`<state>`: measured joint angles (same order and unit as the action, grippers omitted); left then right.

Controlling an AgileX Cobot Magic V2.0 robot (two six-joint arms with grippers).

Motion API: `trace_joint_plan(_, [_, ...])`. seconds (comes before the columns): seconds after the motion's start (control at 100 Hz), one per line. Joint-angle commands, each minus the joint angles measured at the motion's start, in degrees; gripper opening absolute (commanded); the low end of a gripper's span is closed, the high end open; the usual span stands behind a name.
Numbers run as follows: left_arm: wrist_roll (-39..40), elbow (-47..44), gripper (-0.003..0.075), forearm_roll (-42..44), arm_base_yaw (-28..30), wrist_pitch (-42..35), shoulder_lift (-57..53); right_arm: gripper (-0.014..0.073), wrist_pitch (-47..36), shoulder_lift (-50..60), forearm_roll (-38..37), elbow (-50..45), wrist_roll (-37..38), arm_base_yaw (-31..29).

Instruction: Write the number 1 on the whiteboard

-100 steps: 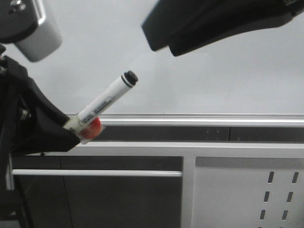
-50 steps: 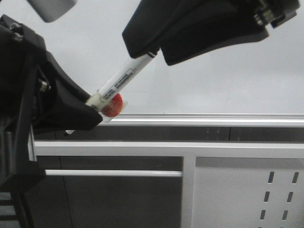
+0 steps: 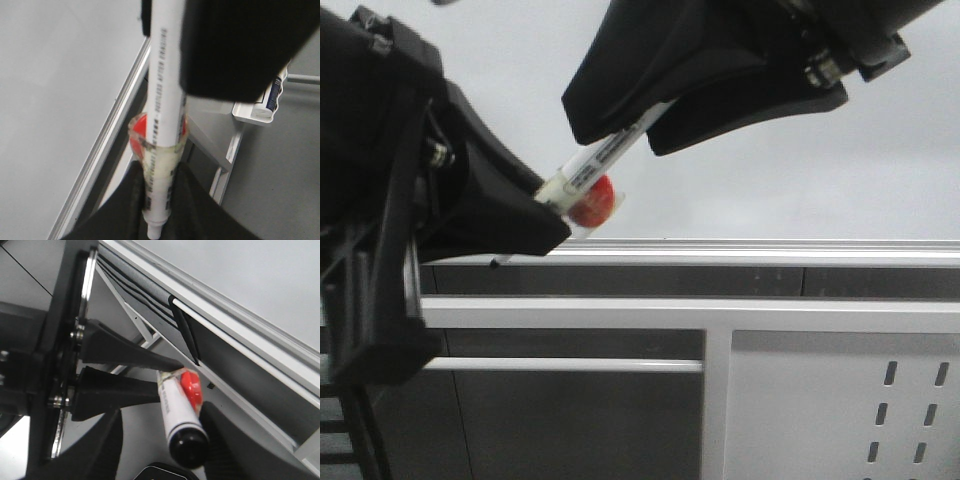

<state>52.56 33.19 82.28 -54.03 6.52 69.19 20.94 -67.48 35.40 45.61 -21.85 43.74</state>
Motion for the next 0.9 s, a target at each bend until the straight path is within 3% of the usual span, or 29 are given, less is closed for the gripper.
trace_joint_plan(0.0, [0.5, 2.4, -0.0018, 1.3, -0.3, -1.4, -1.1, 0.0314, -3.4, 0.6, 1.0, 2.0, -0.7, 0.0])
trace_joint_plan(0.89, [0.4, 2.5, -0.0018, 3.3, -0.3, -3.4, -1.1, 0.0300, -3.4, 0.5, 1.0, 2.0, -0.7, 0.0])
